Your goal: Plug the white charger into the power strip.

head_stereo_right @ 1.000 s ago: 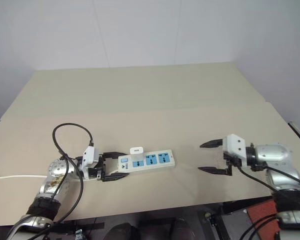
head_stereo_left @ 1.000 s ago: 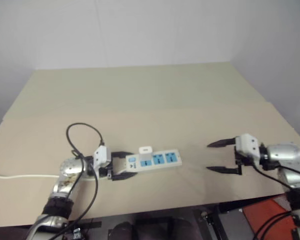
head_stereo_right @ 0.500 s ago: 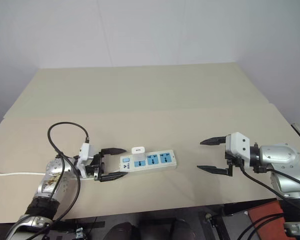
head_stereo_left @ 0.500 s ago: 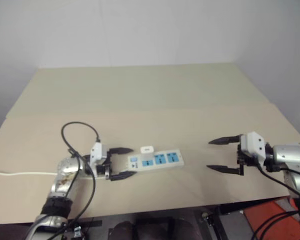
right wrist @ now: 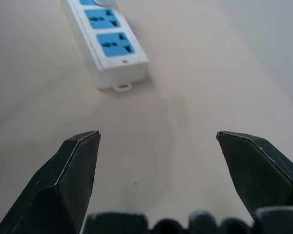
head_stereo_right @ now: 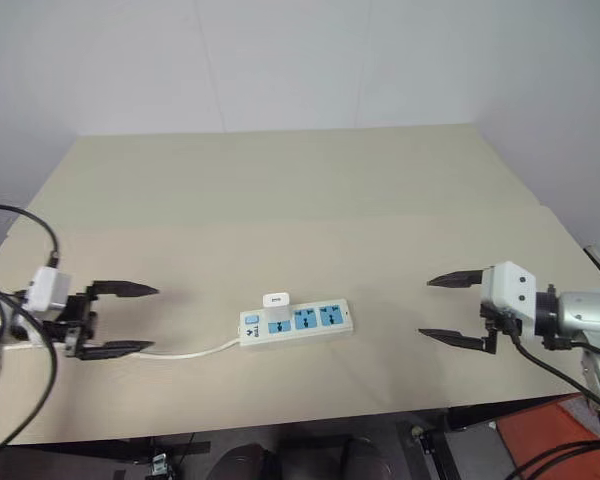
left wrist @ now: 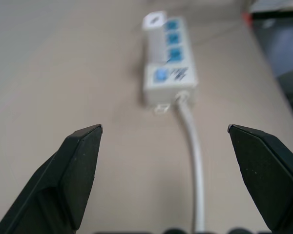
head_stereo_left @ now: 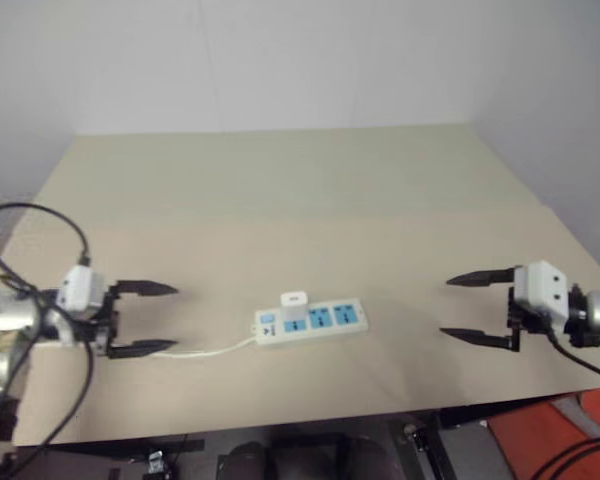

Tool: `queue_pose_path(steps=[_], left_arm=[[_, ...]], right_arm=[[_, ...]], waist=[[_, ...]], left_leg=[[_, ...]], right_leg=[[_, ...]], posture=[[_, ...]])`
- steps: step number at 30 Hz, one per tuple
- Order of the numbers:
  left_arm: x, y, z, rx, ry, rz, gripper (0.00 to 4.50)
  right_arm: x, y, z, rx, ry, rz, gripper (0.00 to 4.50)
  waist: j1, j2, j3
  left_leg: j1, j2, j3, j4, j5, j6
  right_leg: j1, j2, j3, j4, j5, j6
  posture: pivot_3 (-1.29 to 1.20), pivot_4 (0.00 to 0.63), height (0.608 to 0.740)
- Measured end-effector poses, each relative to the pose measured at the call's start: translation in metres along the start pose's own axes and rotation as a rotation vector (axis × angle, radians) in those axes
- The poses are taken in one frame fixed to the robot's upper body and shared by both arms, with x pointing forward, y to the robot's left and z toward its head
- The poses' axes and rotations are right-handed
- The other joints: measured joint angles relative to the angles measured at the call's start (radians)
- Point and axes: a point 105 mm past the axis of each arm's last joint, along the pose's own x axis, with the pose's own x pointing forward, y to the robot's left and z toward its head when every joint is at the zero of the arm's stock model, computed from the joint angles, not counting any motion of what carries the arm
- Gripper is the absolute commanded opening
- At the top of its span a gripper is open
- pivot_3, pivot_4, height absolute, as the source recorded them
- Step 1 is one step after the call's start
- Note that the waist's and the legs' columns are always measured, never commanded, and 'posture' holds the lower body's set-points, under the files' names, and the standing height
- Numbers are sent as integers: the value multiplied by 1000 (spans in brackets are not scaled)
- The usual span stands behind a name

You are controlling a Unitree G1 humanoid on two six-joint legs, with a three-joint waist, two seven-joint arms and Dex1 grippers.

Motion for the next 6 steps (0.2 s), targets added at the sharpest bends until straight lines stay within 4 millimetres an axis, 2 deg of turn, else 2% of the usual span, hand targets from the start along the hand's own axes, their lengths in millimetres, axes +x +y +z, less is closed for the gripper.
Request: queue_pose_path(steps=[6], left_arm=[[-2, 3, -3, 12, 11, 30, 4479]], right_arm=[[-1, 3, -2, 11, 7, -4, 4500]], waist=[[1, 0, 0]], left_leg=[[-1, -1, 2, 0, 1, -2]], right_leg=[[-1, 0, 0, 1, 0, 0]], posture=[[0, 150, 740]])
